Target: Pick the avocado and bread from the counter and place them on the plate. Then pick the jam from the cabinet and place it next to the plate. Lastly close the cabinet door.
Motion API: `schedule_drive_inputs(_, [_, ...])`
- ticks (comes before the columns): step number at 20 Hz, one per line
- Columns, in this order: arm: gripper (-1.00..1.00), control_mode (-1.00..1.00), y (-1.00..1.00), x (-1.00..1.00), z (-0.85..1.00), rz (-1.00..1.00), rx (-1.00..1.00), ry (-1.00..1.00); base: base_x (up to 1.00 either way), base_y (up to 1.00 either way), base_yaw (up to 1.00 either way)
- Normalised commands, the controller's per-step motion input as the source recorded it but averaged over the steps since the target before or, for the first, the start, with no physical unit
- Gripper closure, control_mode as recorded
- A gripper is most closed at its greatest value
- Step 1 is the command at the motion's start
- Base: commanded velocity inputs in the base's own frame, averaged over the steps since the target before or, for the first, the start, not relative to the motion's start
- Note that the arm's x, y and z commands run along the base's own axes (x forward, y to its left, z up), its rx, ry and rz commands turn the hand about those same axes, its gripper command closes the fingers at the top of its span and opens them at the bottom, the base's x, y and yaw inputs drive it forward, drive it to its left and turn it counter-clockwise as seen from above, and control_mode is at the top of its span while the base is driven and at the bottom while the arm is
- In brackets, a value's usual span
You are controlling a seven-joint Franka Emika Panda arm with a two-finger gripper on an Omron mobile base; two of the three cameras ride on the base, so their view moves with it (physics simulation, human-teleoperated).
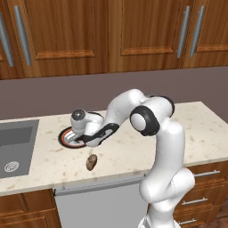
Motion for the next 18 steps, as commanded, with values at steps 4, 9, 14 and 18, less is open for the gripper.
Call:
schedule_drive_inputs(4, [-1.0, -1.0, 0.0, 0.02, 0.07, 0.0, 0.0, -0.01, 0.0, 0.0, 0.0])
schedule_drive_inputs(9, [-1.0, -1.0, 0.0, -0.01, 0.36, 0.0, 0.0, -0.07, 0.0, 0.0, 0.0])
schedule_drive_inputs(14, [-1.0, -1.0, 0.0, -0.23, 0.36, 0.0, 0.0, -0.09, 0.0, 0.0, 0.0])
schedule_drive_inputs(18, [-1.0, -1.0, 0.0, -0.56, 0.06, 0.0, 0.0, -0.07, 0.0, 0.0, 0.0])
